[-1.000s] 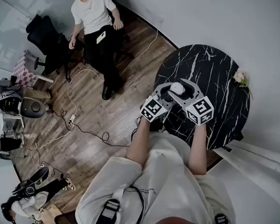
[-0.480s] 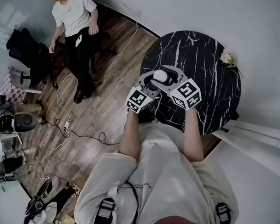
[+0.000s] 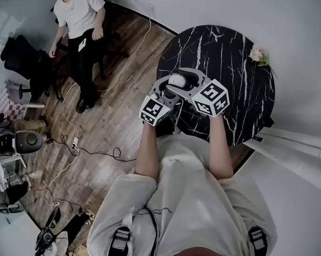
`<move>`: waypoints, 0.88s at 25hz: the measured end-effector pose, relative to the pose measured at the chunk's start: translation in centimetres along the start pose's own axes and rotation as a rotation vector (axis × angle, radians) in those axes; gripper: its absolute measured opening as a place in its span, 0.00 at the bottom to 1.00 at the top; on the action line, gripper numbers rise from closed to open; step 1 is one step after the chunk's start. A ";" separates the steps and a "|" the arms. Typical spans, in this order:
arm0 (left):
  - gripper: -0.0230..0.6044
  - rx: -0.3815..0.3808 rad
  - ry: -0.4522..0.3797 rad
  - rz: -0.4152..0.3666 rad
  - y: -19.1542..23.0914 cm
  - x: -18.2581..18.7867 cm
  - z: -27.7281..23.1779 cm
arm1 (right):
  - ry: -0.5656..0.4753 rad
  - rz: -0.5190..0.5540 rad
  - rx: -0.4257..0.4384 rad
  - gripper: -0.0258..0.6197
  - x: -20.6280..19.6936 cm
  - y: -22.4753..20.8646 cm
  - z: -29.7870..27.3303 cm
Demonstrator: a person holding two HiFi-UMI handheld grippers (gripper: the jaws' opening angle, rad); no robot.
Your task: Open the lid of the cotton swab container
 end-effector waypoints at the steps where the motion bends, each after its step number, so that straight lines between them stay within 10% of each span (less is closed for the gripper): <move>1: 0.46 0.001 0.001 0.002 -0.1 -0.1 -0.1 | 0.001 0.007 -0.004 0.50 -0.2 -0.1 0.1; 22: 0.46 0.007 0.005 -0.015 -1.3 1.0 -0.6 | -0.120 0.087 -0.076 0.50 2.6 0.2 3.5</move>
Point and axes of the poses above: the fingertips, and each gripper's own axes: z backward along the fingers, y to its left, x out of its top, the point moved 4 cm from there along z, backward along the fingers, and after that the axes turned 13 degrees about -z, right-handed, at the moved point
